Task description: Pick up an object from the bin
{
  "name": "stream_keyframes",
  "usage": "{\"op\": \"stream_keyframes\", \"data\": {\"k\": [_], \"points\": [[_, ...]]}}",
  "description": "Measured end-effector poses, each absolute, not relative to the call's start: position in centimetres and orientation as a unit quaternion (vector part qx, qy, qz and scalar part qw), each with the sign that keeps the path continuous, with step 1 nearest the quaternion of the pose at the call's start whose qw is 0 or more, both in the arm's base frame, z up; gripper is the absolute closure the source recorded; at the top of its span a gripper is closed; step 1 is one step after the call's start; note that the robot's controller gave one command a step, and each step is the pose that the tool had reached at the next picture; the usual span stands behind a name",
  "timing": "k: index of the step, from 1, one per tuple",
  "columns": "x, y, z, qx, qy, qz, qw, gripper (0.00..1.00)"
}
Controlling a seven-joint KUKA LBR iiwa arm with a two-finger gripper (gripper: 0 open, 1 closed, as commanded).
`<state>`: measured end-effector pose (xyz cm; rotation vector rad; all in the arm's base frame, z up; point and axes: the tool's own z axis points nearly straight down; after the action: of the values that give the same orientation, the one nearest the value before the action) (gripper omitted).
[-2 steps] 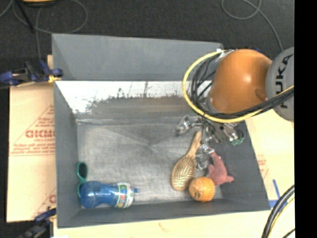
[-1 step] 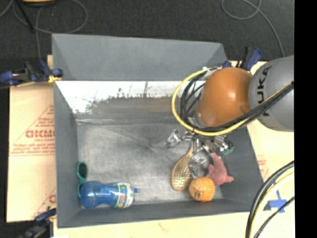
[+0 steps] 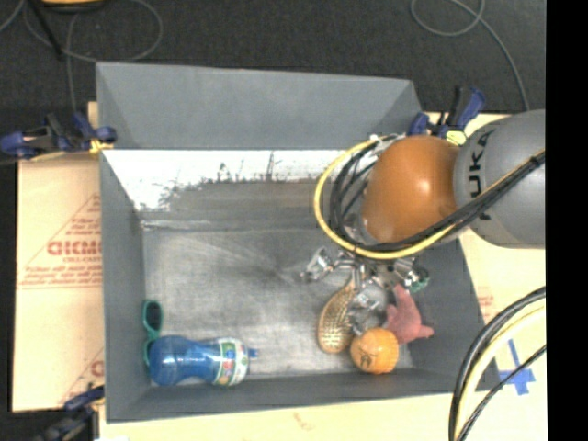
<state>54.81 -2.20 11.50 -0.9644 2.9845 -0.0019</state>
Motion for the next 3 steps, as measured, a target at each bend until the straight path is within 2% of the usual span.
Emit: {"op": "stream_keyframes", "data": {"k": [1, 2, 3], "points": [[54.9, 5.1, 8.1, -0.315, 0.949, -0.001, -0.003, 1.00], [54.9, 5.1, 8.1, -0.315, 0.949, -0.001, -0.003, 1.00], [54.8, 5.2, 16.0, -0.326, 0.945, 0.000, -0.001, 0.00]]}}
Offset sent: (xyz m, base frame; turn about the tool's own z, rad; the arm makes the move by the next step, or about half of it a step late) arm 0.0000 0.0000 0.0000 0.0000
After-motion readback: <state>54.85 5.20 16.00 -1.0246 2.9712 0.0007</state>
